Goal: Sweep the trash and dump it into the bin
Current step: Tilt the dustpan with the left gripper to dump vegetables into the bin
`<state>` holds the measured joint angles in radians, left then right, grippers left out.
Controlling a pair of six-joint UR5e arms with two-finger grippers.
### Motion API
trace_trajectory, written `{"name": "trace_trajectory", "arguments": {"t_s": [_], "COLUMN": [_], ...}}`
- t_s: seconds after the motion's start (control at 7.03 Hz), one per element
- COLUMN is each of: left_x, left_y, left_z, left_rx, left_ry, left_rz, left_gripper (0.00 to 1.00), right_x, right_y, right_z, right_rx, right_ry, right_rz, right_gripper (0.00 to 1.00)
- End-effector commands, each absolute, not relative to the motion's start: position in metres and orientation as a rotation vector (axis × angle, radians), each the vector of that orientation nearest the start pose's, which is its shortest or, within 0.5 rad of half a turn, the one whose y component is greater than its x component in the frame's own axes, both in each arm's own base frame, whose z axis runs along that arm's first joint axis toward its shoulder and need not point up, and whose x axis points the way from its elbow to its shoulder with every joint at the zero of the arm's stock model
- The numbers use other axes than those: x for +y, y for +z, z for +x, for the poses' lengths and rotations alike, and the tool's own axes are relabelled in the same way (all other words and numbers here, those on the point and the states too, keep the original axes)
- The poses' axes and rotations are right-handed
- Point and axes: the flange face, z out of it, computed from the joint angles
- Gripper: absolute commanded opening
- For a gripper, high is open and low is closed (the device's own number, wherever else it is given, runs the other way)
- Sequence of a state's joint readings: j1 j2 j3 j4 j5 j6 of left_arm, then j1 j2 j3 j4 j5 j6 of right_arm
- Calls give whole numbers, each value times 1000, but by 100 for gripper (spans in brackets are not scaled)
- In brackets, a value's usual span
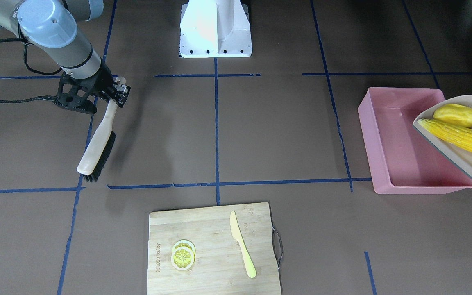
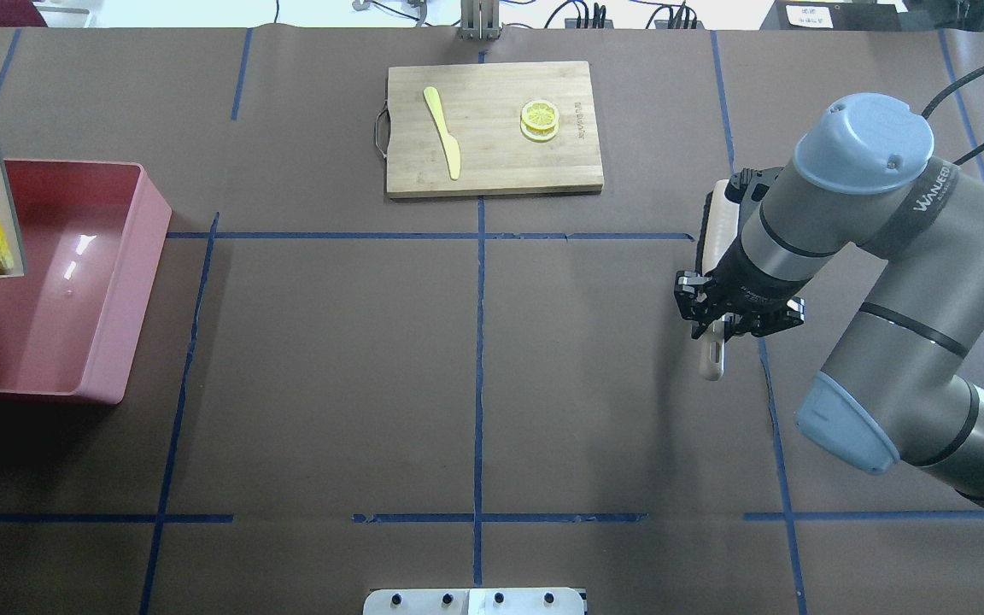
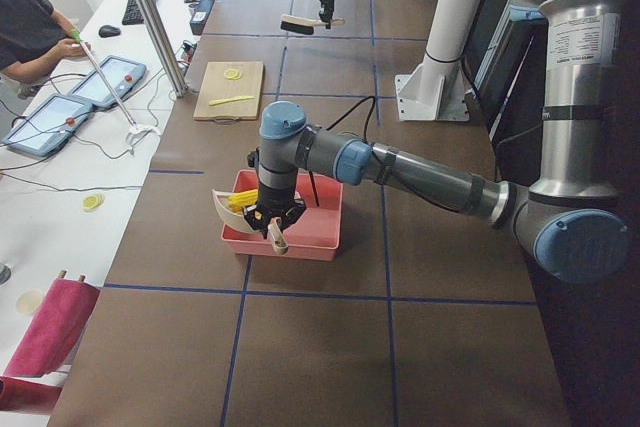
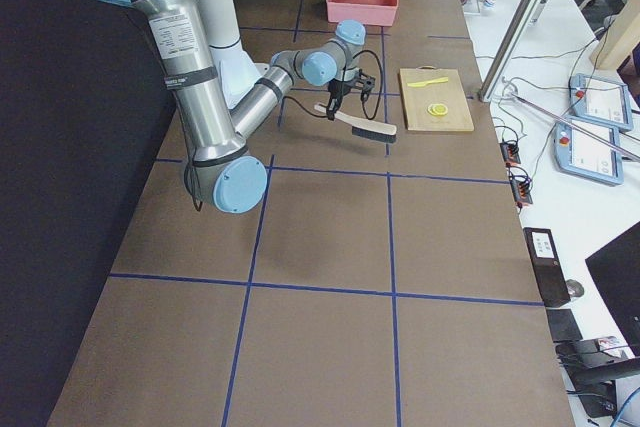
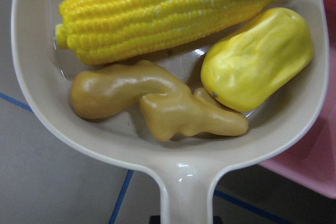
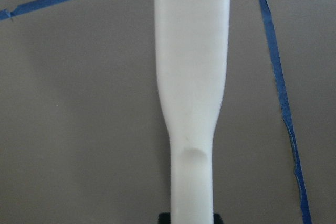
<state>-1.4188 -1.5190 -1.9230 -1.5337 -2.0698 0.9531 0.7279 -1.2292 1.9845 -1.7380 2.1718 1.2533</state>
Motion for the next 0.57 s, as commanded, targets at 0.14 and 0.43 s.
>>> {"name": "trace_trajectory", "arguments": {"t_s": [0.14, 0.43], "left_x": [-484, -489], "left_y": [507, 504], "left_z": [-7, 16], "left_rx": [240, 187], "left_ry": [1324, 1464], "left_rz": [355, 332], "left_gripper": [0, 0], "right_x": [-428, -428], "right_y": [308, 309], "right_z": [-364, -362], "right_rx": [-785, -782], "right_ry": [212, 214], "right_rz": [-220, -221], "right_gripper": [0, 0]}}
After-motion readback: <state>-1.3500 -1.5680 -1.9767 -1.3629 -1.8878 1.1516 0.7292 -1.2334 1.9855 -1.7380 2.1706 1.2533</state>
